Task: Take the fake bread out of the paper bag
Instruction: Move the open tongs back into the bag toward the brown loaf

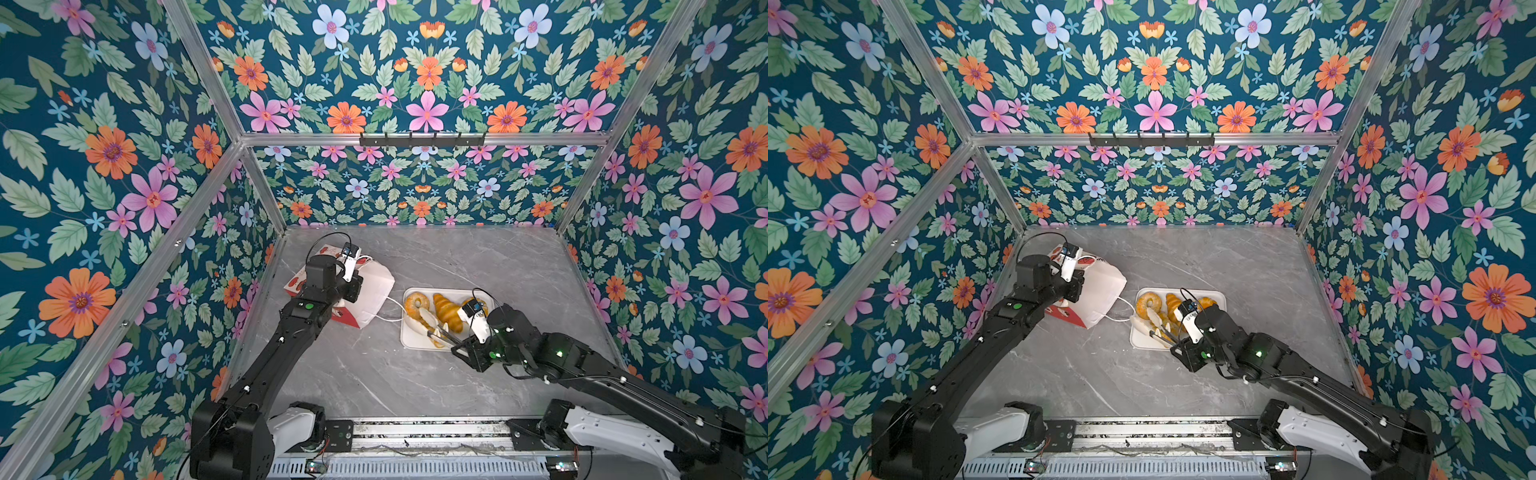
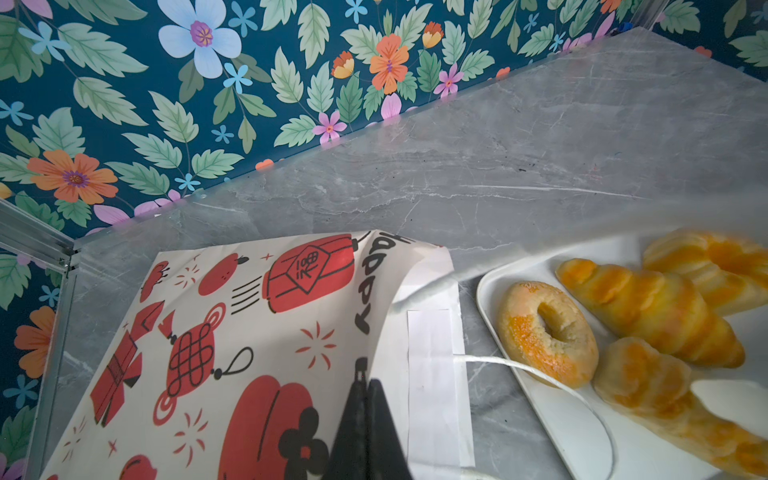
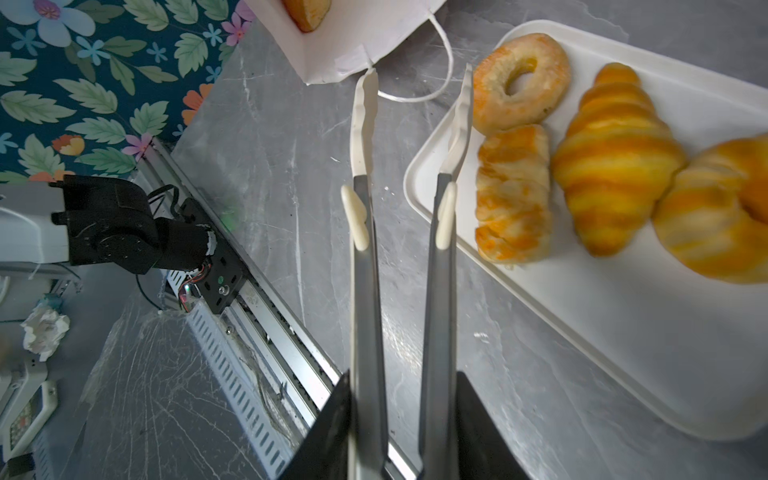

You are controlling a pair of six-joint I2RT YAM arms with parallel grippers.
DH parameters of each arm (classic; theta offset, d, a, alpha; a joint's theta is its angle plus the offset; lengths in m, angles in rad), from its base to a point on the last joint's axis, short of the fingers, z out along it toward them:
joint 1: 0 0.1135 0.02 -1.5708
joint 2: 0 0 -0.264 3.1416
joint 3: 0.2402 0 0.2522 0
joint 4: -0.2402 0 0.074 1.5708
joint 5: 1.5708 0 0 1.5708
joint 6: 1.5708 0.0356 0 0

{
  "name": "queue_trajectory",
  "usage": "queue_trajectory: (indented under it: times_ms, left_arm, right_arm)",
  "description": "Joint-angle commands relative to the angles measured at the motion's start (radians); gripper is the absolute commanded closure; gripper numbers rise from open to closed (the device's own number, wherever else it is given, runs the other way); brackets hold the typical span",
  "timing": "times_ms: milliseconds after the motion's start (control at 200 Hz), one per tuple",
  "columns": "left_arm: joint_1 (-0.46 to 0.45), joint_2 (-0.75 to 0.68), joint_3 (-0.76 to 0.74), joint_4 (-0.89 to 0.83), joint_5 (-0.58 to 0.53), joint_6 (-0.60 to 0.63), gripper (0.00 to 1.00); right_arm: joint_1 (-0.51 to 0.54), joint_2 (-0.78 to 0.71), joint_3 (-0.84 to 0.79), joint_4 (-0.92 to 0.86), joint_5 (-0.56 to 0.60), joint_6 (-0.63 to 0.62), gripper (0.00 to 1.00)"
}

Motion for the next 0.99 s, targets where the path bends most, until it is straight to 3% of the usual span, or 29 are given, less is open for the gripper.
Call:
queue_trajectory:
  times_ms: [0,180,450,815,990]
  left_arm:
    - [0.001,0.002,0.004,-0.012,0.019,0.015,1.00]
    - [0.001,-0.009,-0.004,-0.021,0.047,0.038,1.00]
    - [0.001,-0.053,-0.013,-0.030,0.097,0.073,1.00]
    - [0.001,-0.016,0.118,-0.155,0.048,0.098,1.00]
    - [0.001,0.096,0.272,-0.321,-0.001,0.131,1.00]
  right_arm:
    - [0.008,0.075,0.032,0.254,-0.054,-0.062,0.65]
    - [0.010,0.278,0.141,0.421,-0.079,-0.109,0.65]
    - [0.010,0.584,0.313,0.490,-0.128,-0.119,0.67]
    - [0.003,0.754,0.372,0.623,-0.175,-0.032,0.67]
    - [-0.035,0.782,0.333,0.765,-0.250,0.120,0.67]
